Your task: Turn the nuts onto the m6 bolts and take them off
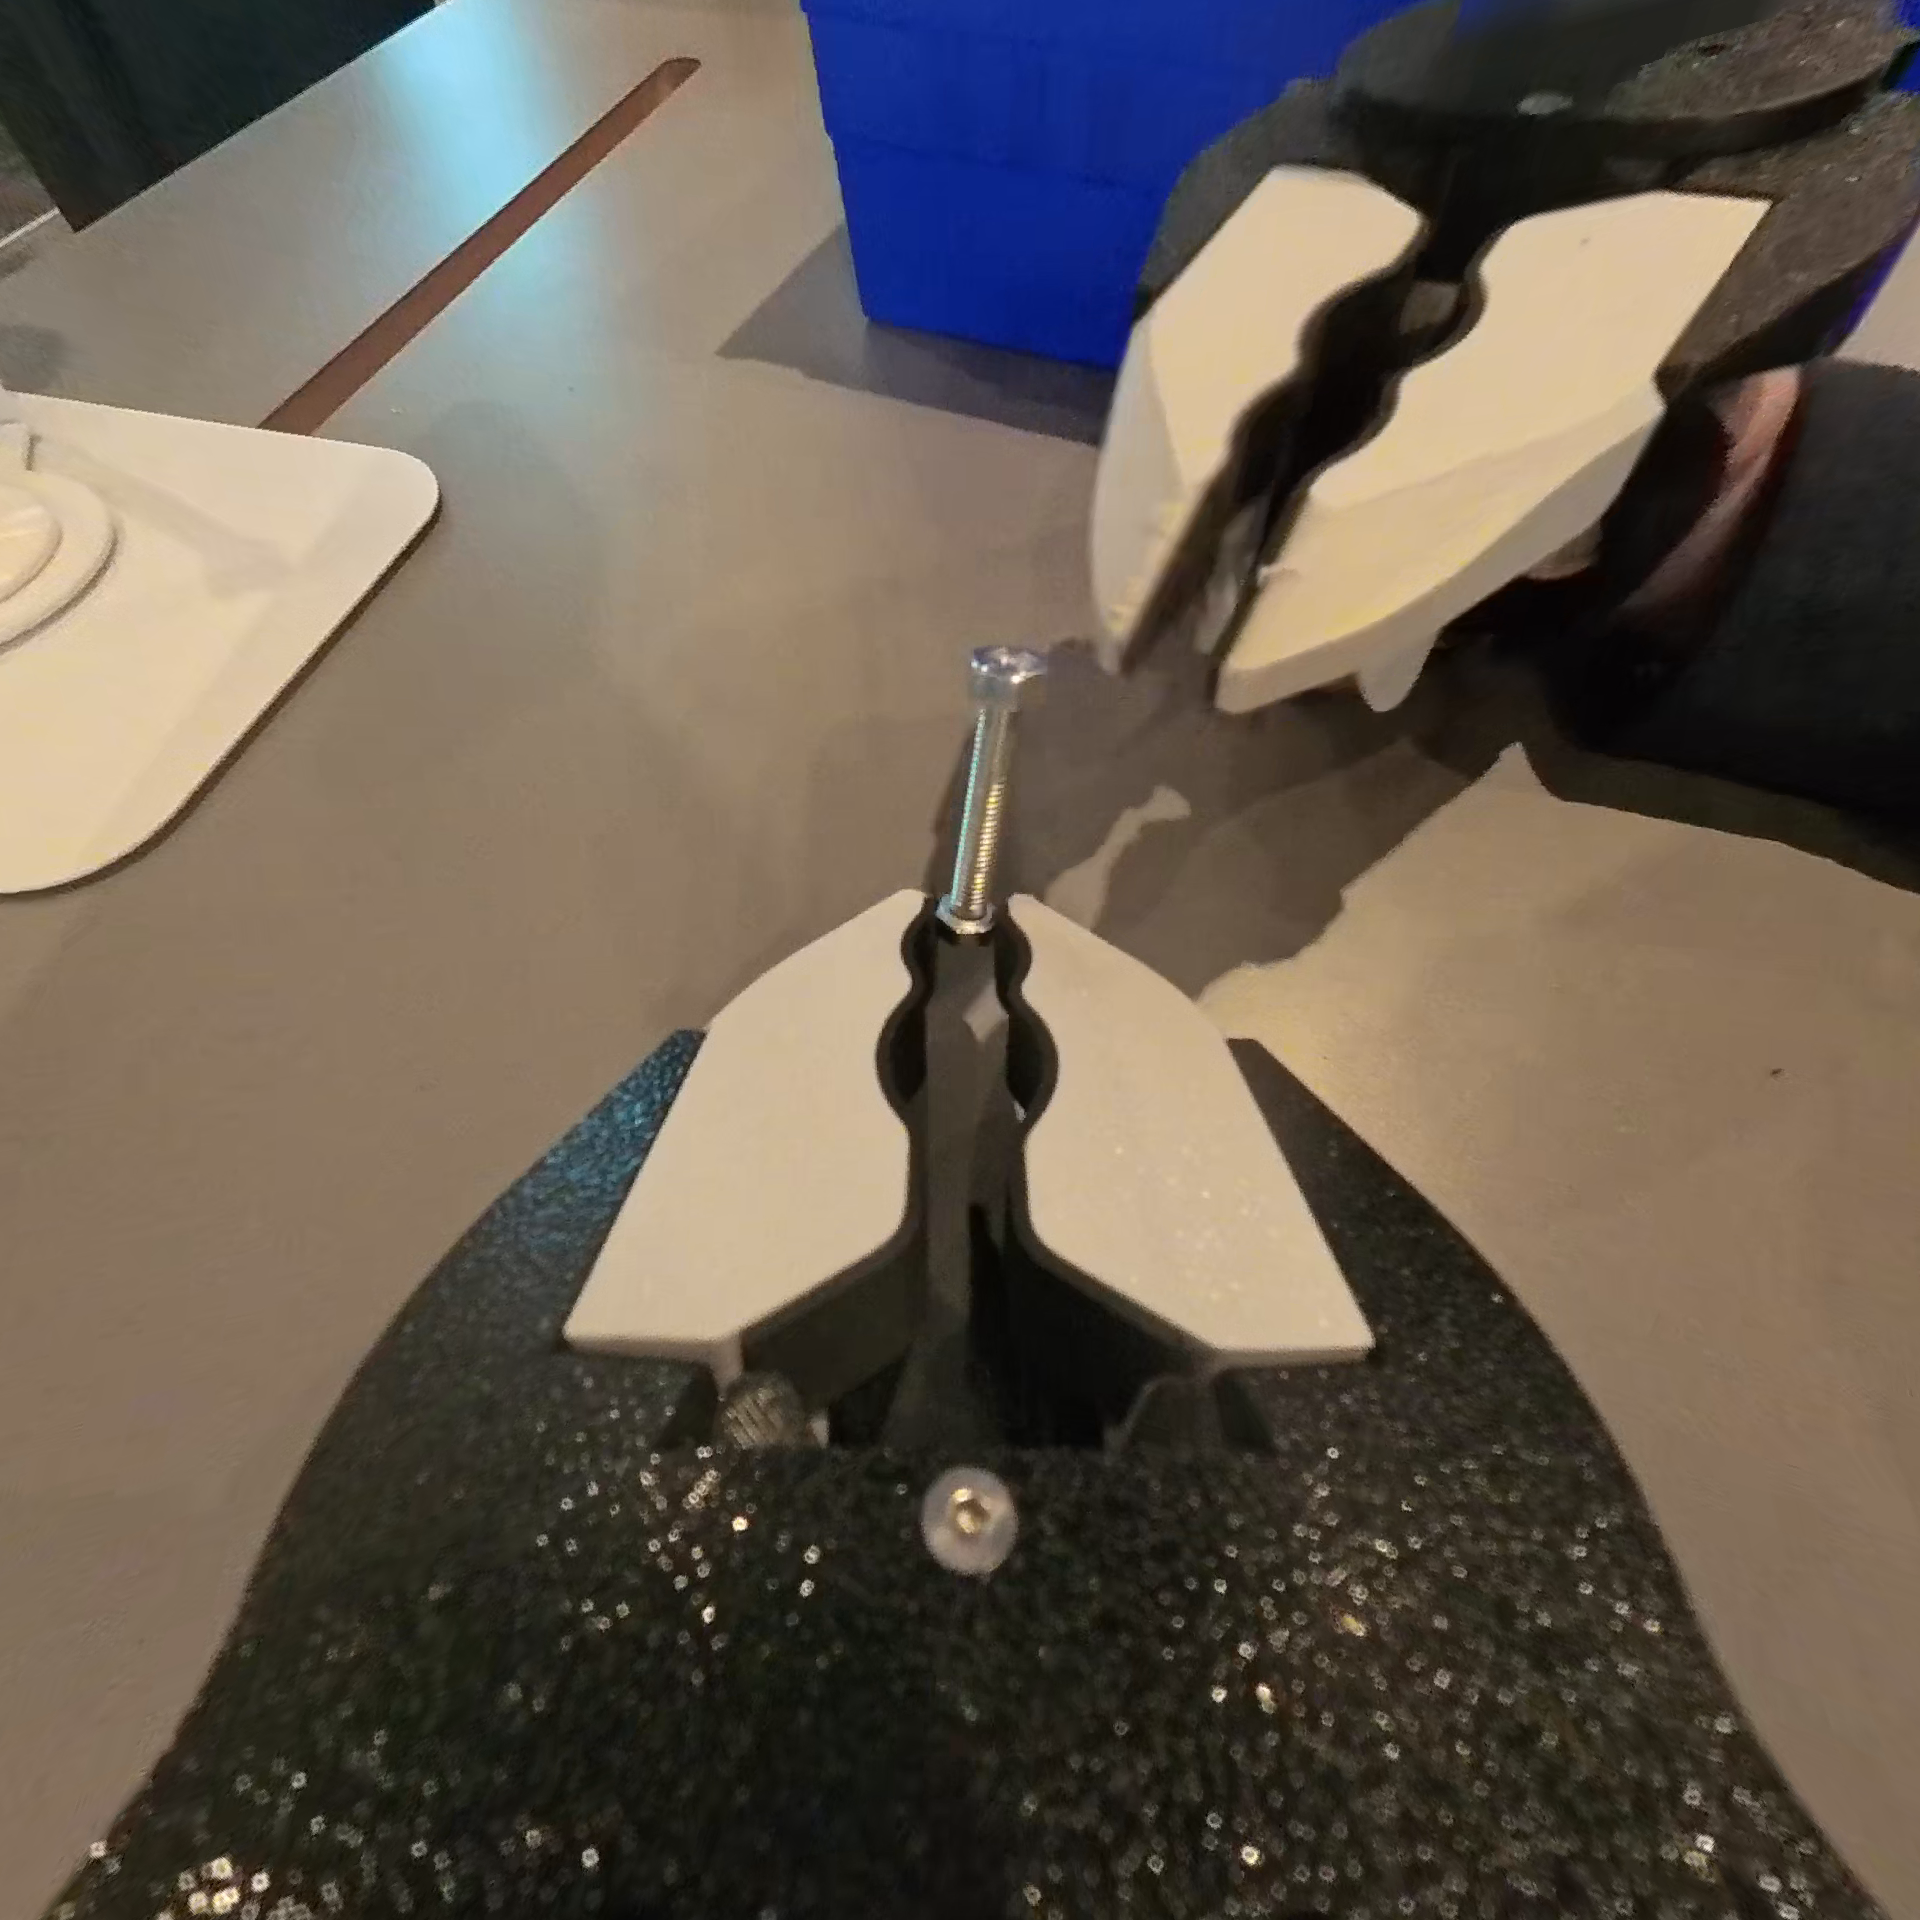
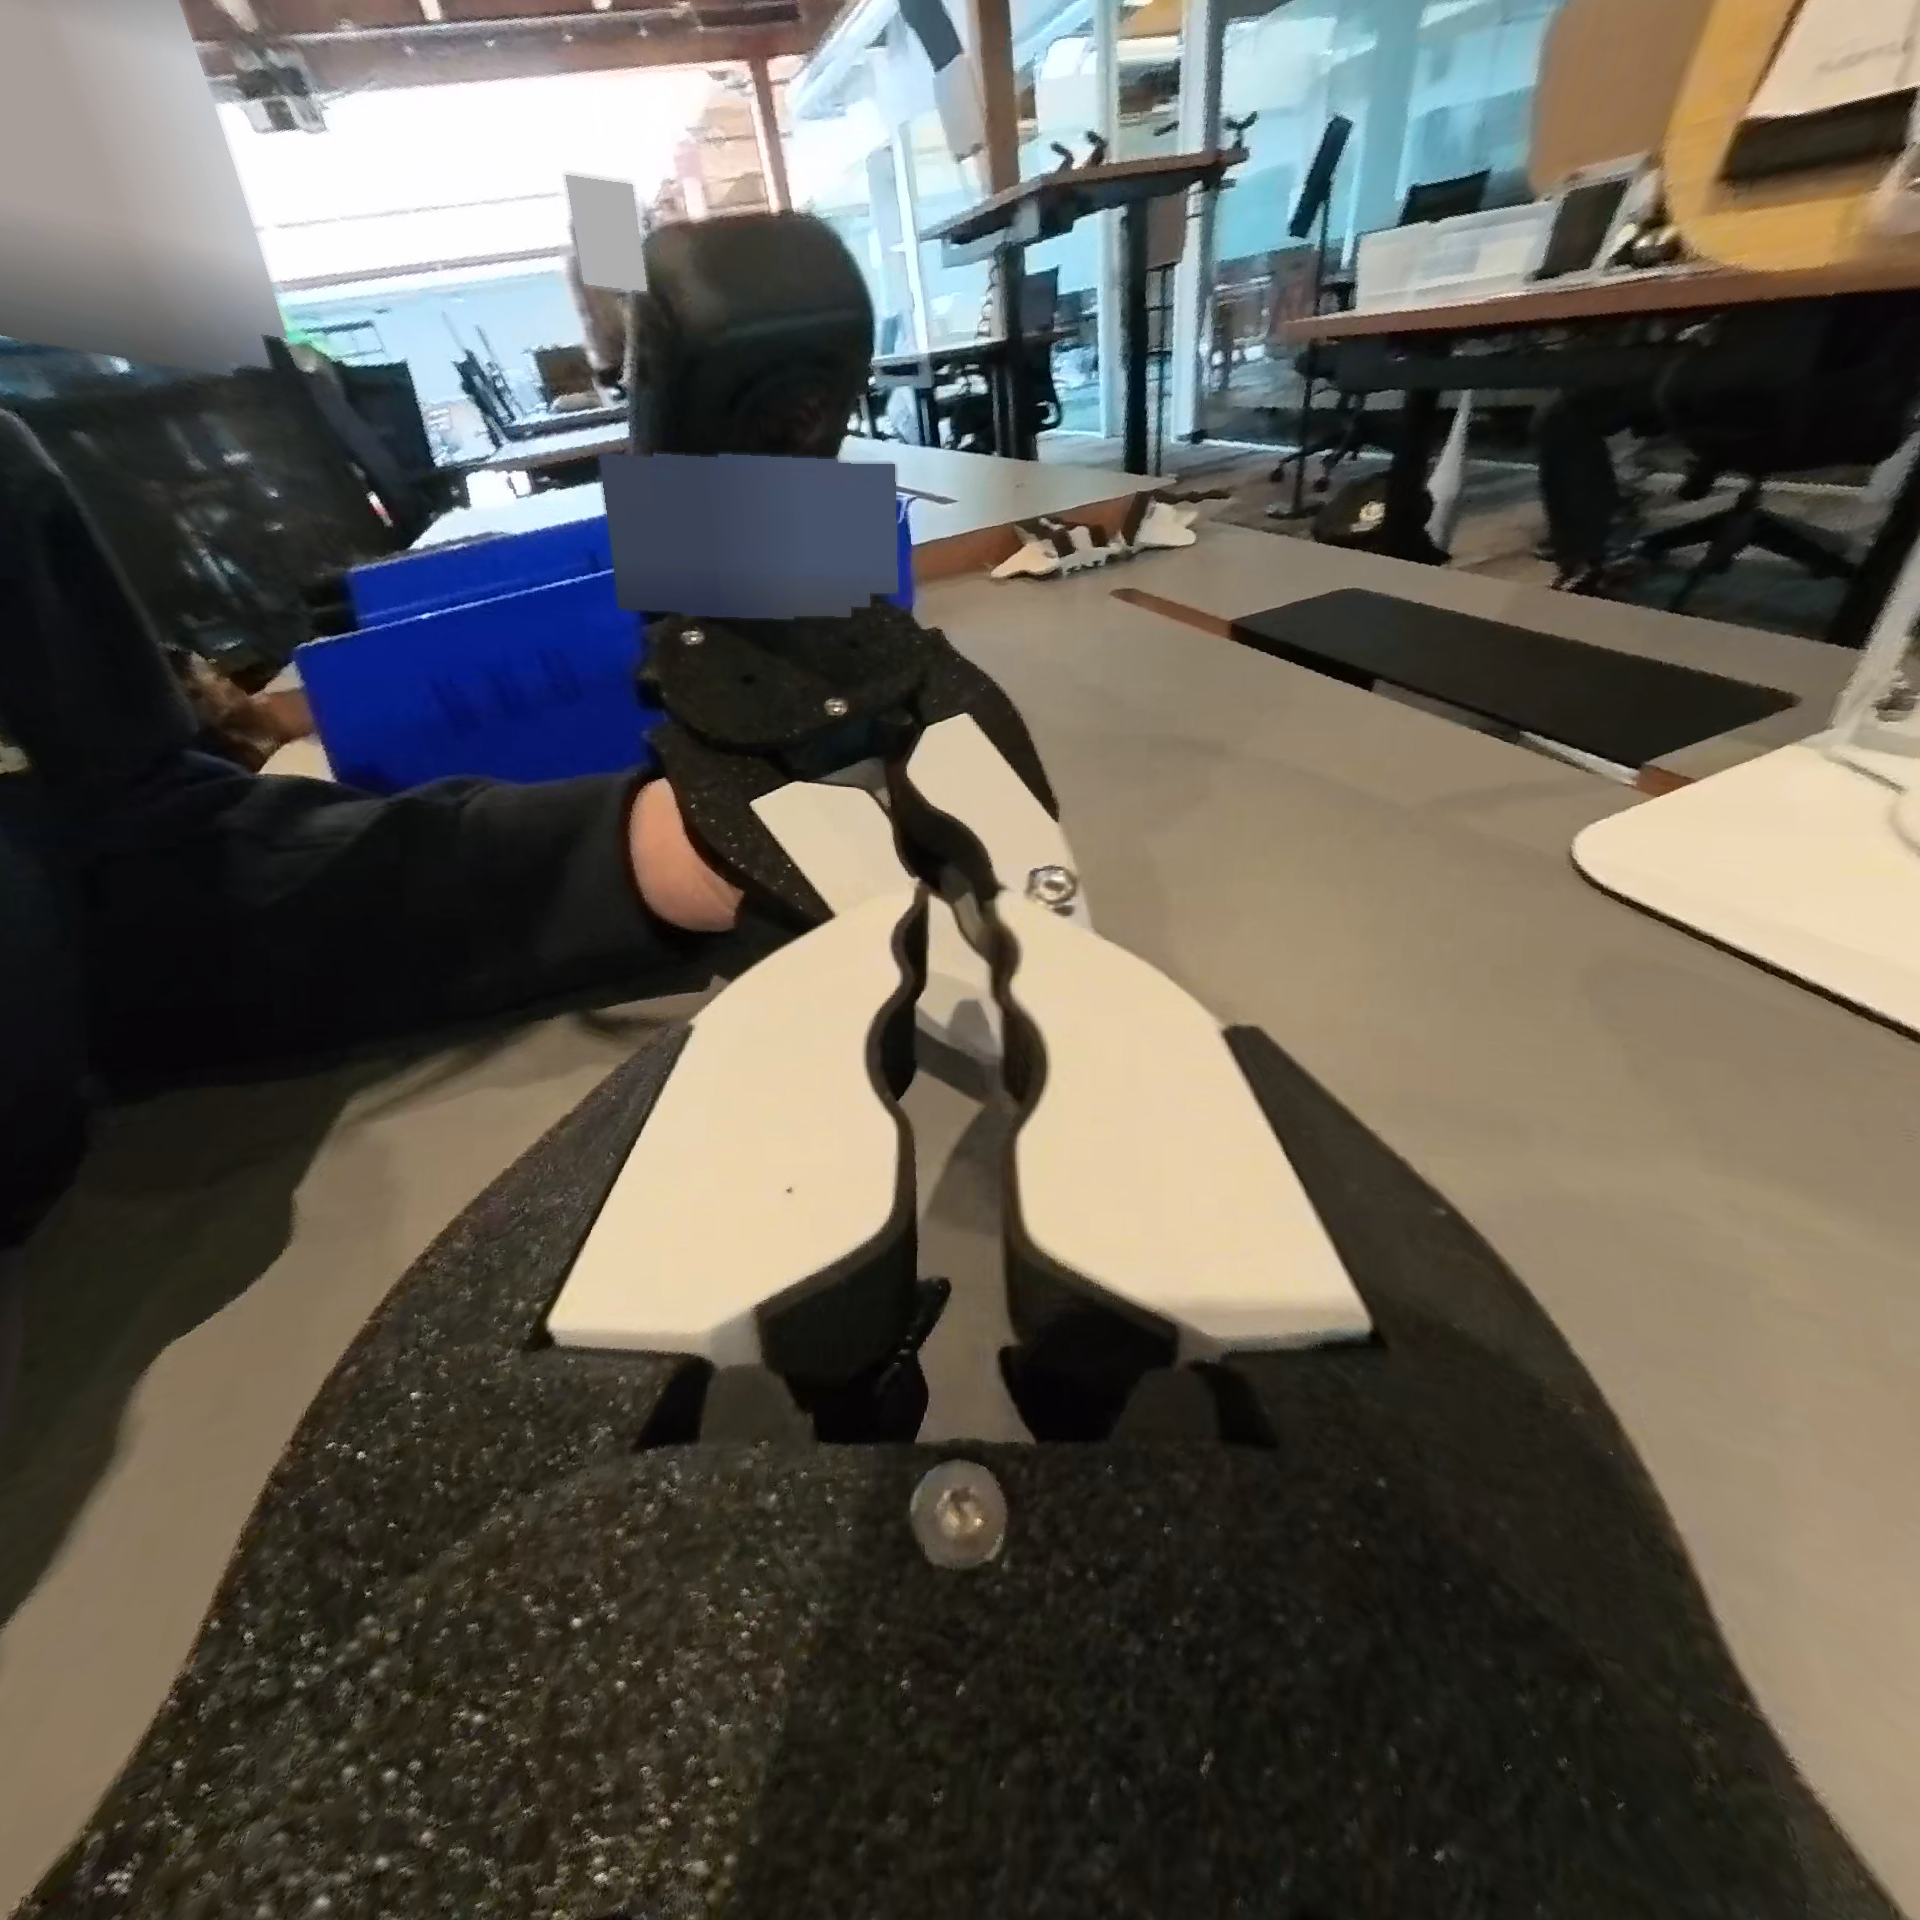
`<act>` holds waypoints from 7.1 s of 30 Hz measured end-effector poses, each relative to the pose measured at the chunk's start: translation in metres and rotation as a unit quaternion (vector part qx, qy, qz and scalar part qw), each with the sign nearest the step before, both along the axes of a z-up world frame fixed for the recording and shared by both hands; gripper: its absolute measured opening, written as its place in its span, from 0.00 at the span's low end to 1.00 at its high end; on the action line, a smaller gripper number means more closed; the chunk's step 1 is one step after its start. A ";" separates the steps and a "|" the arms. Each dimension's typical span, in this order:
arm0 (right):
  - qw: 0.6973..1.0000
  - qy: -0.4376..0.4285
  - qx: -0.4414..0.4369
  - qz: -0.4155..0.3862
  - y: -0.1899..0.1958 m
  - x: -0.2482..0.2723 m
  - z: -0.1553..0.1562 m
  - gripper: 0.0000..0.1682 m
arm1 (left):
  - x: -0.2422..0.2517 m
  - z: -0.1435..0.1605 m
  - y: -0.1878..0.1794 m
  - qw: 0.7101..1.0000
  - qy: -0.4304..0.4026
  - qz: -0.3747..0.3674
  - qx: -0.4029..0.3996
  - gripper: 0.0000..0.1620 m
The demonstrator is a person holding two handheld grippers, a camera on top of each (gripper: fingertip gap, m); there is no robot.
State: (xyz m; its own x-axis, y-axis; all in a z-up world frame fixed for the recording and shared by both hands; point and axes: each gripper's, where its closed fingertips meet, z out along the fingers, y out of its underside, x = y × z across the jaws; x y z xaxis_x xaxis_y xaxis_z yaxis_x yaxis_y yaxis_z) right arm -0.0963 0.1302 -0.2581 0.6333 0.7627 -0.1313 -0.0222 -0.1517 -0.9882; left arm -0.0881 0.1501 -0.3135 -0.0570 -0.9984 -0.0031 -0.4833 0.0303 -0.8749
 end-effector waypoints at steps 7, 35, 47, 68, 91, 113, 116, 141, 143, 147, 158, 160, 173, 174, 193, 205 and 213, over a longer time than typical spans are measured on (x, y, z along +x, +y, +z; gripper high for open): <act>0.998 -0.020 0.009 -0.052 0.012 0.006 -0.002 0.19 | 0.000 0.000 -0.001 1.000 -0.001 -0.001 -0.001 0.06; 1.000 -0.007 0.000 0.010 -0.002 -0.003 -0.002 0.08 | 0.000 0.001 -0.001 1.000 -0.003 -0.002 -0.005 0.06; 1.000 -0.019 0.008 -0.019 0.005 -0.002 -0.003 0.15 | 0.000 0.000 -0.001 1.000 -0.001 -0.004 -0.005 0.06; 1.000 -0.005 -0.007 -0.020 0.005 0.002 -0.003 0.19 | 0.000 0.000 -0.002 1.000 0.001 -0.005 -0.005 0.06; 0.998 -0.043 0.021 -0.039 0.007 0.002 -0.004 0.13 | 0.000 0.000 -0.001 1.000 -0.001 -0.001 -0.003 0.06; 0.997 -0.059 0.025 -0.036 0.006 0.000 -0.006 0.08 | 0.000 -0.001 -0.003 1.000 0.003 -0.009 -0.001 0.06; 0.998 -0.047 0.021 -0.022 0.002 0.000 -0.005 0.05 | 0.000 -0.001 -0.003 1.000 0.003 -0.008 -0.002 0.06; 0.997 -0.053 0.026 -0.050 0.009 0.003 -0.005 0.11 | 0.000 -0.002 -0.004 1.000 0.005 -0.012 -0.002 0.06; 0.997 -0.054 0.026 -0.049 0.009 0.002 -0.005 0.11 | 0.000 -0.002 -0.004 1.000 0.004 -0.012 -0.002 0.06; 0.997 -0.050 0.024 -0.046 0.008 0.002 -0.005 0.11 | 0.000 -0.001 -0.004 1.000 0.004 -0.012 -0.003 0.06; 0.998 -0.032 0.031 -0.037 0.005 0.004 0.000 0.07 | 0.000 -0.002 -0.004 1.000 0.004 -0.012 -0.003 0.06; 0.997 -0.036 0.028 -0.055 0.009 0.007 -0.001 0.12 | 0.000 -0.002 -0.004 1.000 0.004 -0.012 -0.003 0.06; 0.998 -0.047 0.022 -0.025 0.005 -0.001 -0.005 0.07 | -0.001 -0.001 -0.003 1.000 0.003 -0.011 -0.003 0.06; 0.998 -0.048 0.022 -0.017 0.003 -0.003 -0.005 0.05 | -0.001 -0.001 -0.003 1.000 0.003 -0.011 -0.003 0.06; 0.998 -0.037 0.007 -0.044 0.008 0.006 -0.005 0.13 | 0.000 -0.003 -0.004 1.000 0.008 -0.013 -0.002 0.06; 0.999 -0.033 0.012 -0.027 0.004 0.003 -0.004 0.10 | 0.000 -0.002 -0.004 1.000 0.005 -0.011 -0.003 0.06; 0.999 -0.039 0.011 -0.011 0.001 -0.001 -0.005 0.05 | 0.000 -0.001 -0.003 1.000 0.002 -0.011 -0.005 0.06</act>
State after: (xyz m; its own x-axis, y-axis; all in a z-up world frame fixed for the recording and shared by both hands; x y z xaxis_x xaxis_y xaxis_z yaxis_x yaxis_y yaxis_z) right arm -0.0975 0.1313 -0.2634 0.6570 0.7511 -0.0651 0.0517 -0.1310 -0.9900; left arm -0.0884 0.1466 -0.3143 -0.0786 -0.9969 0.0064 -0.4859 0.0327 -0.8734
